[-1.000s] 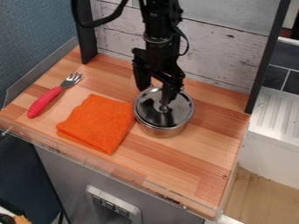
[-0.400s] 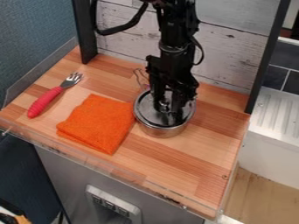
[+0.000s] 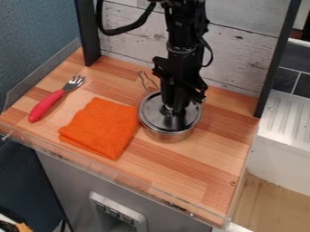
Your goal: Opens the silver pot and puts its cover on the yellow cloth
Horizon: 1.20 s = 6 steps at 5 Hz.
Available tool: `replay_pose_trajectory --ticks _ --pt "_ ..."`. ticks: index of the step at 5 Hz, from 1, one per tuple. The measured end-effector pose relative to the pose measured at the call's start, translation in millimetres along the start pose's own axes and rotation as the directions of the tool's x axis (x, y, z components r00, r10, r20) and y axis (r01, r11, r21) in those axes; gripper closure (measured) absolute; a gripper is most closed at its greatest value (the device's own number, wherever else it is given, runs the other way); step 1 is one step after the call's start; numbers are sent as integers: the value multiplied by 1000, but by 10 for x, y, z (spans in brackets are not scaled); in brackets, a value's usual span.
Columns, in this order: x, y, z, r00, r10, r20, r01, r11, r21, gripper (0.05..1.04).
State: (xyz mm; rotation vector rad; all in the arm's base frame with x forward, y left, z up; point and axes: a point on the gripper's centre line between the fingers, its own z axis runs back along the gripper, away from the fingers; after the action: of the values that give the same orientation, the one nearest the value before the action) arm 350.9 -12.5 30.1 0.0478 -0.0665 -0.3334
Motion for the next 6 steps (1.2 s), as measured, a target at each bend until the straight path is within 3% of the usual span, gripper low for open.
replay_pose_trajectory --ticks 1,2,3,4,5,6 --pt "-36 -16 23 1000 -15 -27 14 1000 -12 804" --pt "12 17 370 998 5 64 -4 1000 -16 803" --pt "-185 153 532 994 52 99 -52 999 -9 803" --pt "-477 303 459 992 114 51 -114 994 0 804" --pt "-791 506 288 984 178 -8 -178 984 14 804" --pt "-998 552 50 979 197 -48 -198 980 -3 804"
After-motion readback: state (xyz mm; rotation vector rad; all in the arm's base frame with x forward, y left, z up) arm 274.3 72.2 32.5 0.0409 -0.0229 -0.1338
